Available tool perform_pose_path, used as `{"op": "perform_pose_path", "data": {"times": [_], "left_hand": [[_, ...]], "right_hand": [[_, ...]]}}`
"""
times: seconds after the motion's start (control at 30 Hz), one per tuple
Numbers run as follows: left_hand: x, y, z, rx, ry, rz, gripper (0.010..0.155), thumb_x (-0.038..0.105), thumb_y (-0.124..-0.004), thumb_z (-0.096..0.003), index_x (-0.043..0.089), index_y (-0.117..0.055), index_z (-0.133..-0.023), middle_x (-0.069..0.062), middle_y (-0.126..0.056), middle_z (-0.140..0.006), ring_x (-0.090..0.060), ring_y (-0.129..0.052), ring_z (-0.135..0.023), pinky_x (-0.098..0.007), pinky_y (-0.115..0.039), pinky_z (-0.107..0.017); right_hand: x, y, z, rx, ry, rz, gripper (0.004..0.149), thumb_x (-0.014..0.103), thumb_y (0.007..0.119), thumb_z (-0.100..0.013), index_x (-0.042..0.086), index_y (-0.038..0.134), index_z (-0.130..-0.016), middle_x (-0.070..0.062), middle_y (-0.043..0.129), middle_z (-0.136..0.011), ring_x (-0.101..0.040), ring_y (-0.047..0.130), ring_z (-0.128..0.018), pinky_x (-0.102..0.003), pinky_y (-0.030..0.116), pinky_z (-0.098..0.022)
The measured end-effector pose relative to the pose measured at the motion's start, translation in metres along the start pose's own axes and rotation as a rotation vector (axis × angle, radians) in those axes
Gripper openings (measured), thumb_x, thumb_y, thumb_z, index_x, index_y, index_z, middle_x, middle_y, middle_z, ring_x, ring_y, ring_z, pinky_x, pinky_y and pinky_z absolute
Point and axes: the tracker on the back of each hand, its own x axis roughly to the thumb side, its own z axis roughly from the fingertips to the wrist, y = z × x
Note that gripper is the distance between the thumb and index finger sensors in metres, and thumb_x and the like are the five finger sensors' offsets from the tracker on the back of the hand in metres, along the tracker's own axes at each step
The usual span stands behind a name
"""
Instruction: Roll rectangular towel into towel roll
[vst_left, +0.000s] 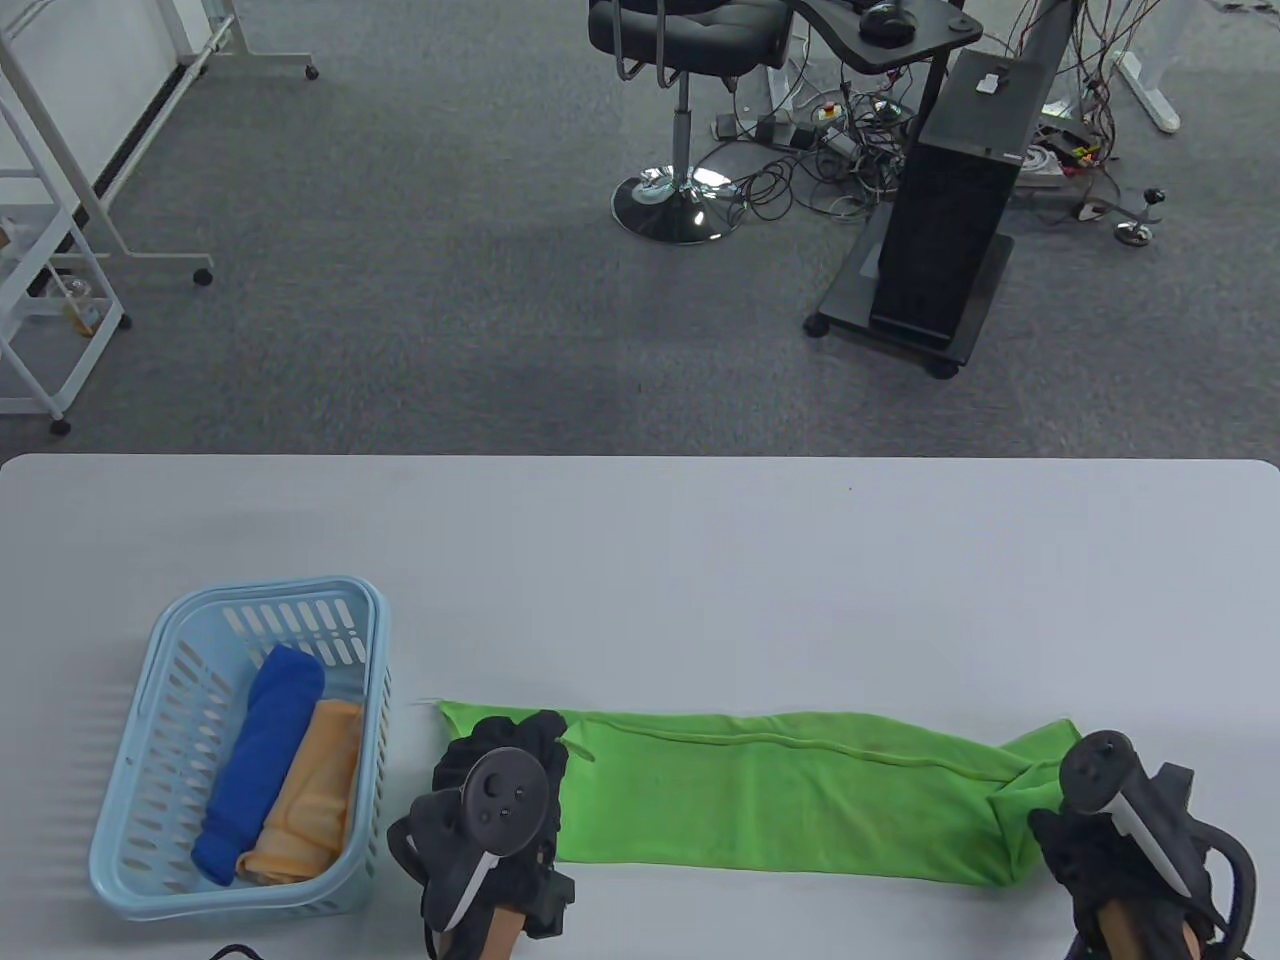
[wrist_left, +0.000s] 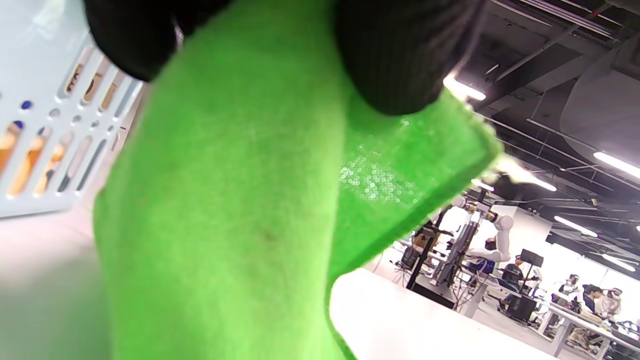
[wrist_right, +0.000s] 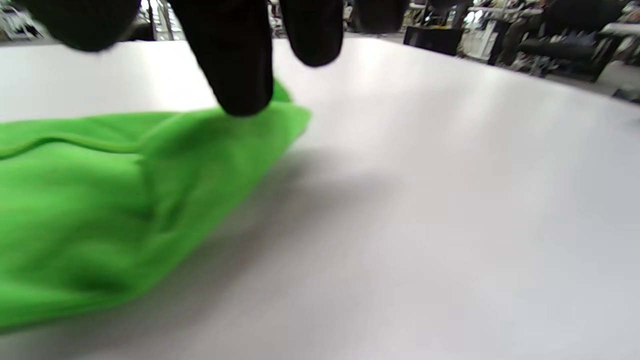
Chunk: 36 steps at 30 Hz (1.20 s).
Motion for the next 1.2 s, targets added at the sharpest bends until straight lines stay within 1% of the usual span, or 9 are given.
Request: {"op": "perform_pose_path", "data": {"times": [0.13, 0.2, 0.3, 0.37, 0.5, 0.6, 0.73, 1.0, 1.2], "left_hand": [[0.000, -0.002, 0.001, -0.017, -0.001, 0.002, 0.042, 0.038, -0.083, -0.0391, 0.031, -0.092, -0.080, -0.001, -0.092, -0.062, -0.029, -0.093, -0.063, -0.061, -0.069, -0.060], [0.000, -0.002, 0.002, -0.016, -0.002, 0.002, 0.042, 0.038, -0.083, -0.0390, 0.031, -0.092, -0.080, -0.001, -0.092, -0.062, -0.029, -0.093, -0.063, -0.061, -0.069, -0.060], [-0.001, -0.002, 0.002, -0.014, 0.000, 0.012, 0.042, 0.038, -0.083, -0.0391, 0.031, -0.092, -0.080, -0.001, -0.092, -0.062, -0.029, -0.093, -0.062, -0.061, -0.069, -0.060], [-0.001, -0.002, 0.002, -0.015, 0.001, 0.014, 0.043, 0.038, -0.083, -0.0391, 0.030, -0.092, -0.080, -0.001, -0.092, -0.062, -0.029, -0.093, -0.062, -0.061, -0.069, -0.060], [-0.001, -0.005, 0.000, -0.029, 0.007, 0.015, 0.042, 0.037, -0.083, -0.0392, 0.030, -0.092, -0.080, -0.001, -0.092, -0.063, -0.029, -0.093, -0.063, -0.061, -0.069, -0.060], [-0.003, -0.006, 0.000, -0.037, 0.016, 0.006, 0.042, 0.036, -0.083, -0.0395, 0.030, -0.092, -0.080, -0.002, -0.092, -0.063, -0.029, -0.093, -0.063, -0.061, -0.069, -0.061], [-0.005, -0.005, -0.001, -0.035, 0.027, 0.014, 0.042, 0.036, -0.083, -0.0395, 0.030, -0.092, -0.080, -0.002, -0.092, -0.063, -0.030, -0.093, -0.063, -0.061, -0.069, -0.061], [-0.007, -0.002, 0.000, -0.027, 0.038, 0.023, 0.041, 0.035, -0.082, -0.0398, 0.030, -0.091, -0.080, -0.002, -0.091, -0.063, -0.030, -0.092, -0.064, -0.061, -0.068, -0.061], [-0.009, -0.003, 0.000, -0.035, 0.048, 0.013, 0.041, 0.035, -0.082, -0.0399, 0.029, -0.091, -0.080, -0.002, -0.091, -0.063, -0.030, -0.092, -0.064, -0.061, -0.068, -0.061]], "right_hand": [[0.024, 0.015, -0.004, -0.043, 0.056, 0.089, 0.083, 0.055, 0.074, -0.028, 0.030, 0.046, -0.102, -0.014, 0.036, -0.107, -0.044, 0.047, -0.099, -0.064, 0.045, -0.069], [0.026, 0.019, -0.006, -0.059, 0.220, 0.190, 0.099, 0.066, 0.071, -0.024, 0.014, 0.043, -0.103, -0.018, 0.051, -0.103, -0.037, 0.072, -0.089, -0.058, 0.063, -0.064], [0.027, 0.033, -0.013, -0.049, 0.296, 0.172, 0.101, 0.068, 0.072, -0.022, 0.010, 0.047, -0.101, -0.017, 0.059, -0.097, -0.033, 0.081, -0.080, -0.056, 0.067, -0.060], [0.029, 0.040, -0.017, 0.000, 0.295, 0.152, 0.091, 0.060, 0.075, -0.026, 0.011, 0.053, -0.098, -0.013, 0.067, -0.091, -0.027, 0.087, -0.072, -0.052, 0.072, -0.057], [0.044, 0.033, -0.014, -0.201, 0.226, 0.024, 0.056, 0.034, 0.080, -0.030, 0.015, 0.079, -0.082, -0.007, 0.089, -0.069, -0.017, 0.101, -0.045, -0.044, 0.085, -0.040], [0.045, 0.022, -0.008, -0.238, 0.129, -0.271, 0.054, 0.037, 0.076, -0.030, 0.023, 0.081, -0.082, -0.003, 0.090, -0.073, -0.016, 0.102, -0.051, -0.043, 0.085, -0.045], [0.028, 0.012, -0.009, -0.121, 0.062, -0.574, 0.054, 0.038, 0.075, -0.031, 0.021, 0.085, -0.081, -0.007, 0.091, -0.074, -0.022, 0.103, -0.052, -0.047, 0.084, -0.044], [-0.043, 0.008, -0.022, -0.145, 0.377, -0.162, 0.060, 0.040, 0.076, -0.031, 0.019, 0.079, -0.087, -0.010, 0.082, -0.084, -0.027, 0.096, -0.066, -0.051, 0.077, -0.053], [-0.053, -0.006, -0.027, -0.268, 0.446, -0.227, 0.067, 0.040, 0.077, -0.030, 0.016, 0.069, -0.093, -0.014, 0.067, -0.093, -0.031, 0.085, -0.077, -0.055, 0.068, -0.060]]}}
